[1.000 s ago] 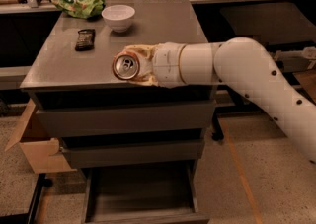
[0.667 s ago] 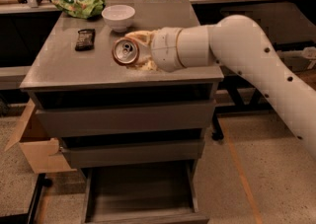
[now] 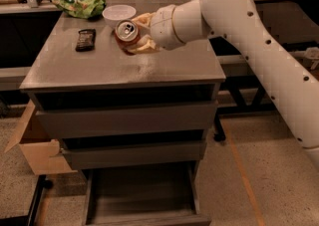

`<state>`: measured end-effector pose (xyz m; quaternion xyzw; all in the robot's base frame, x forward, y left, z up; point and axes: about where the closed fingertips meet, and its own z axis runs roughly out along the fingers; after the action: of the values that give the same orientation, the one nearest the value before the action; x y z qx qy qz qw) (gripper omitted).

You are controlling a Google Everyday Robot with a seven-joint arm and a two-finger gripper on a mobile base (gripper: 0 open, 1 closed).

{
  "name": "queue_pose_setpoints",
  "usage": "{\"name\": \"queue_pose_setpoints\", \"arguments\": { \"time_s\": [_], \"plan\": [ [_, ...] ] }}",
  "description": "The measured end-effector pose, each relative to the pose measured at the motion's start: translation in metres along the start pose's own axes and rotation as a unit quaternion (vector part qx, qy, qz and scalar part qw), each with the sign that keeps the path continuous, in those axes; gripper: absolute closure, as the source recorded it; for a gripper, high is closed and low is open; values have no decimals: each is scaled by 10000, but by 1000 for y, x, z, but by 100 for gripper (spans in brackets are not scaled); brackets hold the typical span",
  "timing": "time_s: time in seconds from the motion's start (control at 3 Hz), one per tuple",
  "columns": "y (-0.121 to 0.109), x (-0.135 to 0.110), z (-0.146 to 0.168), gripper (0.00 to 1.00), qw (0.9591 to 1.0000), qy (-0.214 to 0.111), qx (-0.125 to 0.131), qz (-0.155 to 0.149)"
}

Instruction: Pick coke can from bottom drawer and place on counter

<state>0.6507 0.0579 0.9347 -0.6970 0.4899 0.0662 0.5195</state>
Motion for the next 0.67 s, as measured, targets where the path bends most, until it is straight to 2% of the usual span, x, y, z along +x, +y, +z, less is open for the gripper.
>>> {"name": "queue_pose_setpoints", "arguments": {
  "time_s": [0.33,0.67],
  "plan": [
    [-12,19,10,100,9970,286,-252,671],
    [-17,31,16,100,9884,600,-529,1291]
  ]
}}
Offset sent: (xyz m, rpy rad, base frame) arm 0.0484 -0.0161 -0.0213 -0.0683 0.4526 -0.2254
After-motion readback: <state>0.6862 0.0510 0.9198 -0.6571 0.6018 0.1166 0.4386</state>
